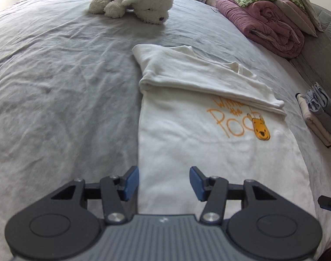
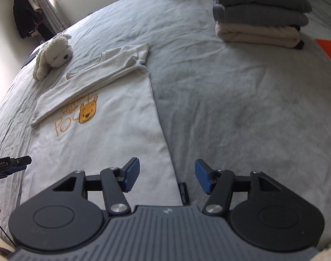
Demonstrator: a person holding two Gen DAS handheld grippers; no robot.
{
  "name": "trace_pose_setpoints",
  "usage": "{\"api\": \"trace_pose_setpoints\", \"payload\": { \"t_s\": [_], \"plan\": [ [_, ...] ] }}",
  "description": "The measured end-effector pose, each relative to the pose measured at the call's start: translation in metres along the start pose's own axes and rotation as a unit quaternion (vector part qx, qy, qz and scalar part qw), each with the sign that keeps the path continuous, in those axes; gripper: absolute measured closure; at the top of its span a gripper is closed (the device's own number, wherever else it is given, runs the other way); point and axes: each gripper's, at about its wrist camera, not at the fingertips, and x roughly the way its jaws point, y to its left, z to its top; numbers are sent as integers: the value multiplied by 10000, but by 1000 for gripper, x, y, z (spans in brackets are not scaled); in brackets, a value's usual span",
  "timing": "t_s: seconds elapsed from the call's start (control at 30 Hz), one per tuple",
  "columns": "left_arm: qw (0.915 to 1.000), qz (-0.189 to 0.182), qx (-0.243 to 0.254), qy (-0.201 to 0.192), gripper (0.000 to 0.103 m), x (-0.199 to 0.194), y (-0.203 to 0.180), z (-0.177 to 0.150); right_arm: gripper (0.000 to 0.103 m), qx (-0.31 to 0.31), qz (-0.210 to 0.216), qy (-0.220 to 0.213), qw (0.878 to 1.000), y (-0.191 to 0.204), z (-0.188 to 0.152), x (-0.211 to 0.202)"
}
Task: Fold clothes
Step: 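Move both open grippers over the sweatshirt toward its printed hem, then close both grippers on the sweatshirt hem edge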
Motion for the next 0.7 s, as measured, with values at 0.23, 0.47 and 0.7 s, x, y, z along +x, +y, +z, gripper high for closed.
{"api": "trace_pose_setpoints", "payload": {
  "t_s": [0.23, 0.47, 0.7],
  "plan": [
    [9967, -463, -590, 294, 70, -30, 39, -50, 51, 629, 526, 280, 9962, -42, -31, -17],
    [9792, -1351, -1418, 538, 72, -49, 68, -91, 61, 1449, 1309, 491, 9795, -82, -57, -31],
    [9688, -1704, -1743, 452, 73, -47, 71, -108, 56, 1998, 1854, 493, 9609, -94, -67, -27]
  ]
}}
